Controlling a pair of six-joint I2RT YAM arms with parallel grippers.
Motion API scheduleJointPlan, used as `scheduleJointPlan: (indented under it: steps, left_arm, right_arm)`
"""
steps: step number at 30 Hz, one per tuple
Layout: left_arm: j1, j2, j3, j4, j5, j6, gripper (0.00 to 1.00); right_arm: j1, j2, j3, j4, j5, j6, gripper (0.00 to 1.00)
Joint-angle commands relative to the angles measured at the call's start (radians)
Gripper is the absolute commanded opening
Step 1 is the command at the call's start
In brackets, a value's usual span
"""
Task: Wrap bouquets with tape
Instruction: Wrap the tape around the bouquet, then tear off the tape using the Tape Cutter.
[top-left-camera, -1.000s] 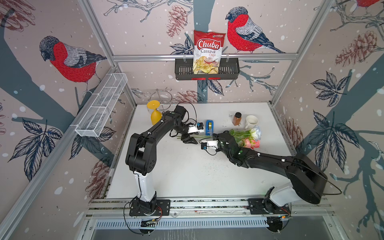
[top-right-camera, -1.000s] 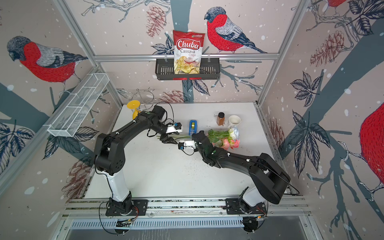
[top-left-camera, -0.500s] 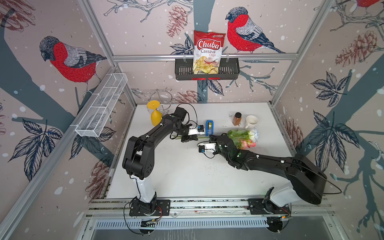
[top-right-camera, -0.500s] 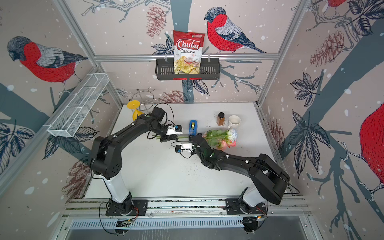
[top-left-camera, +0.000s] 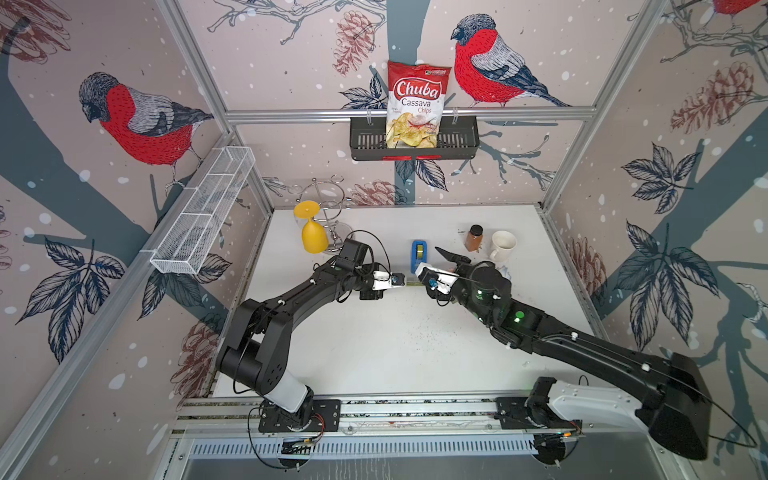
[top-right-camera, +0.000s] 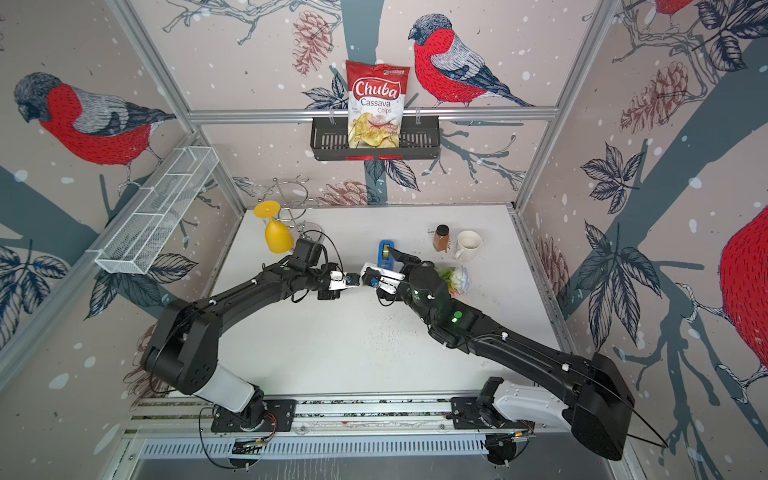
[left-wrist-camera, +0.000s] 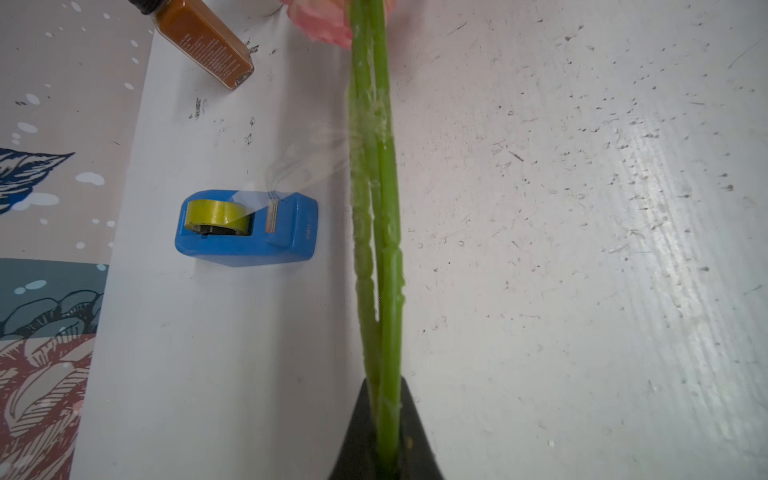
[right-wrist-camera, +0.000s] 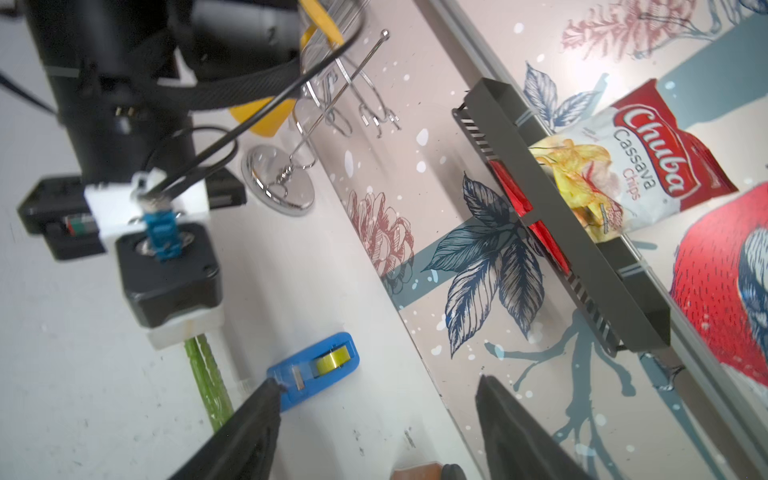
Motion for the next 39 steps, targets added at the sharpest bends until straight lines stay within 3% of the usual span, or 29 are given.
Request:
scheduleJointPlan:
  steps: [1,6,15,22,34,39]
  left_arm:
    - [-0.013,-0.015,-0.037,0.137,0.046,0.058,0.00]
    - [-0.021,0.003,-0.068,0.171,0.073,0.121,0.00]
    - [-0.028,0.065,-0.087,0.169,0.061,0.196,0.00]
    - [-0.028,0.112,-0.091,0.171,0.057,0.204,0.00]
    - [-0.028,0.152,-0.074,0.150,0.033,0.213,0.00]
    - [-0.027,0.166,-0.062,0.128,0.028,0.216,0.00]
  right_arm:
    - [-0.050,-0.027,0.013,-0.005,-0.068,0.261,0.80]
    - [-0.174,0.055,0.099,-0.085,-0.176,0.569,0.81]
    - [-0.260,0.408,0.383,-0.405,-0.280,0.838,0.64]
    - [-0.294,0.605,0.470,-0.481,-0.337,0.976,0.57]
    - [-0.297,0.730,0.455,-0.420,-0.336,1.075,0.44]
    - [-0.304,0.753,0.442,-0.380,-0.345,1.106,0.43]
